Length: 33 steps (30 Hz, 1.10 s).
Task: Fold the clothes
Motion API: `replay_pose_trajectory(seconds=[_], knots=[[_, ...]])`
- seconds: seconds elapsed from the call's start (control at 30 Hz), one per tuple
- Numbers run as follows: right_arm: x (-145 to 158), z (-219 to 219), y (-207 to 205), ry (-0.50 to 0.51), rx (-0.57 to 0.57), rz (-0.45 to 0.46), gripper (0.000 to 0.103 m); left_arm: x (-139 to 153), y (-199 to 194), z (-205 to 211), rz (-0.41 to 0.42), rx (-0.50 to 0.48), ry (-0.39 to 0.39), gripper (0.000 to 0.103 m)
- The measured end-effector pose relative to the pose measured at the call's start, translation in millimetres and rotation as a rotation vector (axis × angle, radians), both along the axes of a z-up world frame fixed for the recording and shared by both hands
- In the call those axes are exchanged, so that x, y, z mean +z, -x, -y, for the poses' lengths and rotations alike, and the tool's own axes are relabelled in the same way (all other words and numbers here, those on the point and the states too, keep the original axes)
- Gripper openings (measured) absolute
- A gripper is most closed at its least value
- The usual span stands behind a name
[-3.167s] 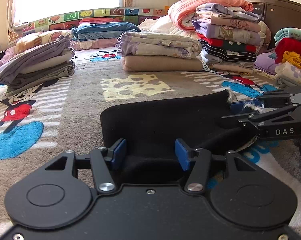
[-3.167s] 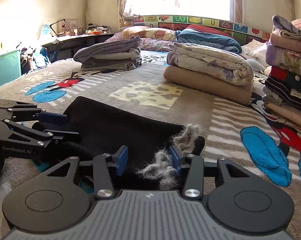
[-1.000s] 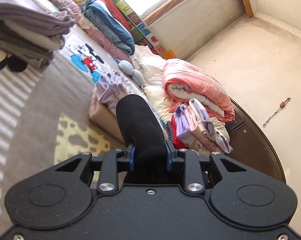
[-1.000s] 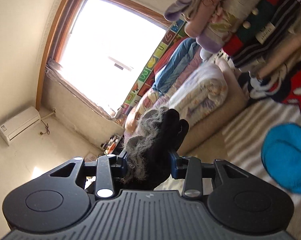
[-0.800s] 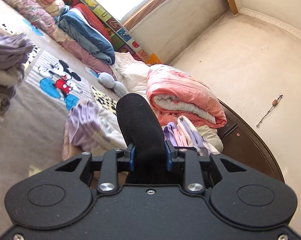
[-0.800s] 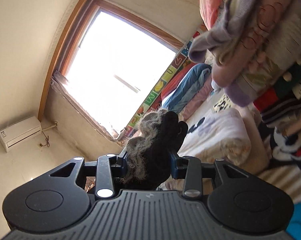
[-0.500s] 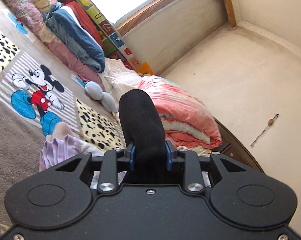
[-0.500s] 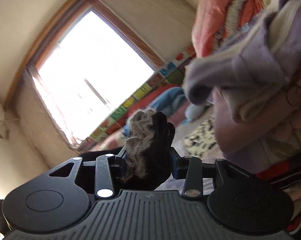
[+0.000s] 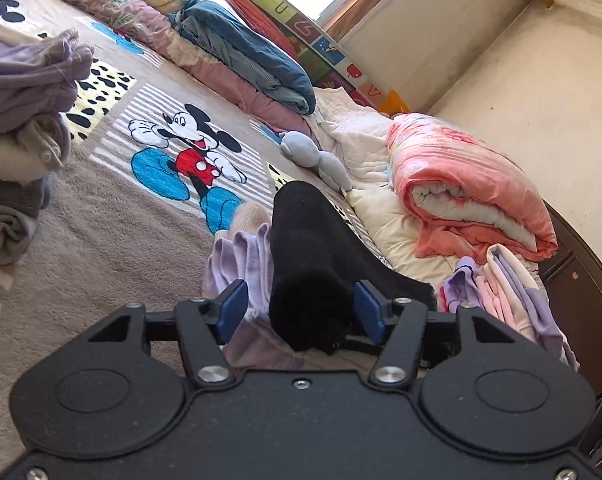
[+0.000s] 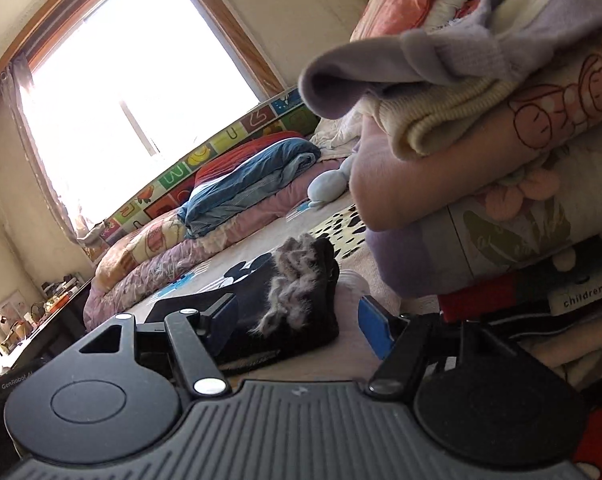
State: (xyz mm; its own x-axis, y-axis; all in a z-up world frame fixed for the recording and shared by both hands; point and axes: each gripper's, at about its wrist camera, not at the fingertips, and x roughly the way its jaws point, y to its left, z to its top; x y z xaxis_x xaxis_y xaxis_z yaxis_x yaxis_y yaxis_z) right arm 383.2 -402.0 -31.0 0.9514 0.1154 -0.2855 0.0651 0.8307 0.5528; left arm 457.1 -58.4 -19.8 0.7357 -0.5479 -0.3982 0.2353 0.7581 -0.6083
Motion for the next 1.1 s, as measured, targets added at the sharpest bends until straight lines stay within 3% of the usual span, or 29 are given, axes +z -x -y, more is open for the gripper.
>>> replay_pose_trajectory(seconds=[0.07, 0.17, 0.23, 0.37, 0.5, 0.6, 0.7, 0.9, 1.1], knots=[[4, -2, 18, -0.037, 0.022, -0.023, 0.069, 7, 20, 2, 0.010, -0.012, -0.058, 0.071], [11, -6, 47, -0.064, 0.049, -0.066, 0.081, 16, 52, 8, 0.019, -0.021, -0.150, 0.078], [21, -11, 66, -0.067, 0.071, -0.082, 0.098, 23, 75, 12, 0.031, -0.031, -0.201, 0.083], [45, -21, 103, -0.059, 0.114, -0.101, 0.103, 42, 116, 23, 0.048, -0.019, -0.314, 0.103], [73, -25, 130, 0.007, 0.131, -0.132, 0.103, 67, 143, 34, 0.041, 0.042, -0.456, 0.103], [94, -30, 141, 0.068, 0.127, -0.153, 0.103, 86, 165, 39, 0.106, 0.102, -0.533, 0.103], [111, -40, 148, 0.152, 0.117, -0.187, 0.103, 106, 180, 46, 0.119, 0.108, -0.597, 0.103], [137, -60, 172, 0.259, 0.117, -0.202, 0.103, 126, 213, 52, 0.150, 0.133, -0.664, 0.103], [145, -77, 190, 0.310, 0.134, -0.232, 0.103, 133, 236, 47, 0.144, 0.132, -0.623, 0.103]])
